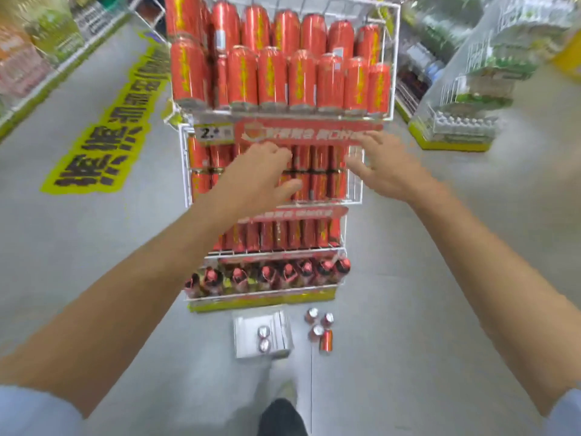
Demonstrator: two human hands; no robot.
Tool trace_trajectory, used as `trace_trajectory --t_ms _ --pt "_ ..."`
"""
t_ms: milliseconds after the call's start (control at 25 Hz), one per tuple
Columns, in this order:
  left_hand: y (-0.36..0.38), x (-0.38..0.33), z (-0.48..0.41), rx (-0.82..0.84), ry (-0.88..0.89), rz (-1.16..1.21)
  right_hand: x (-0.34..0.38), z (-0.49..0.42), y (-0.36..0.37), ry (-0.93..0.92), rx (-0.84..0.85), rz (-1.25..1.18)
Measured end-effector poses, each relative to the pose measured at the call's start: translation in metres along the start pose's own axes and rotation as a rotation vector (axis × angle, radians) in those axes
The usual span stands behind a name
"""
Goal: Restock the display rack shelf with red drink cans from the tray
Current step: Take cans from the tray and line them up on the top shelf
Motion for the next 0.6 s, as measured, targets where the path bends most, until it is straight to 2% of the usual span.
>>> trace_trajectory --t_ms 200,360,480,600 --pt "0.061 -0.021 0.033 0.185 -0.053 0.028 -0.031 0.041 0.043 0.032 0.1 -0.03" --pt "0.111 -0.022 0.044 0.29 -0.177 0.049 -0.04 0.046 0.076 -0.04 0.138 -0.069" --pt "0.186 -0.021 0.064 0.456 -0.335 0.142 -0.047 0.053 0.147 -0.105 0.228 -0.101" --pt "0.304 -0.008 0.109 0.596 -0.474 0.213 -0.061 0.07 0.267 -0.123 0.386 -0.129"
Point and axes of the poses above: each hand's wrist, its own z-axis away from the middle knuckle, its own y-axis out of the palm, x = y × z, the point moved 2 cm from there along -z, towards the middle knuckle
